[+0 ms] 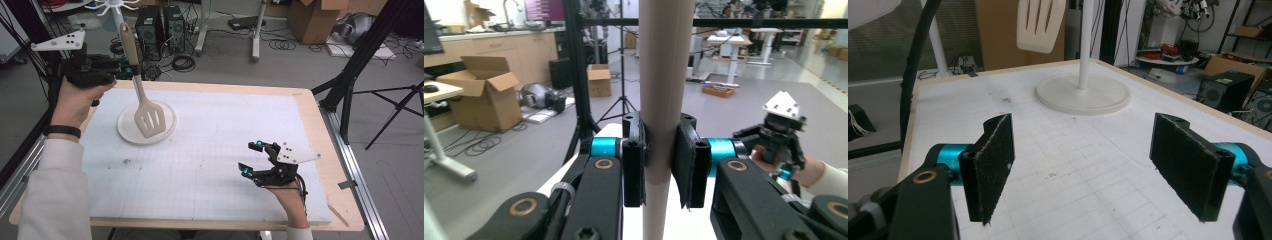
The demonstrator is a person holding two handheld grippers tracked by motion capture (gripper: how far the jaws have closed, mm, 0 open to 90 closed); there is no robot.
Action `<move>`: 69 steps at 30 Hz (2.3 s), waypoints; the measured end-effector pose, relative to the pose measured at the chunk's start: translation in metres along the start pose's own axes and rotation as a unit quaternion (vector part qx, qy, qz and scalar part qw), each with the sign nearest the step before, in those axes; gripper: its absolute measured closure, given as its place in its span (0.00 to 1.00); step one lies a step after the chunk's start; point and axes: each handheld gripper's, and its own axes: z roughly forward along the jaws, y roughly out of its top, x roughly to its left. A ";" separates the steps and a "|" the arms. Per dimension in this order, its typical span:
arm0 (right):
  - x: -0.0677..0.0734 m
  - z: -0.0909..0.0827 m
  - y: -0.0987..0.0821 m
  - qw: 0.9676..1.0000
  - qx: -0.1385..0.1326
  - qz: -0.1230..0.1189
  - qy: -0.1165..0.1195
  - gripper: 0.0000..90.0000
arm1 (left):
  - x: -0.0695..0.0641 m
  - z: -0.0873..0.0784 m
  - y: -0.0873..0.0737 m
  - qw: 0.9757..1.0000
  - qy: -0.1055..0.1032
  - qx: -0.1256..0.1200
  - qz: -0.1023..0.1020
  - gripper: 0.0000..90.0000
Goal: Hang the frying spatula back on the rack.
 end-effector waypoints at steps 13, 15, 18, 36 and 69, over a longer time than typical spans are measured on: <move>0.001 -0.005 -0.004 1.000 0.001 0.006 -0.005 0.28 | 0.024 -0.005 -0.002 0.999 0.019 -0.003 -0.026 0.84; 0.001 -0.005 -0.004 1.000 0.002 0.004 -0.007 0.28 | 0.026 -0.004 -0.002 0.999 0.023 -0.001 -0.029 0.84; 0.002 -0.005 -0.004 1.000 0.006 0.008 -0.005 0.28 | 0.028 -0.001 -0.002 0.999 0.022 0.002 -0.030 0.84; 0.004 -0.003 -0.008 1.000 0.012 0.006 -0.006 0.28 | 0.043 -0.004 -0.008 0.998 0.042 -0.010 -0.049 0.84; 0.005 0.001 -0.010 1.000 0.022 0.006 0.000 0.28 | 0.016 -0.035 -0.040 0.994 0.101 -0.028 -0.036 0.29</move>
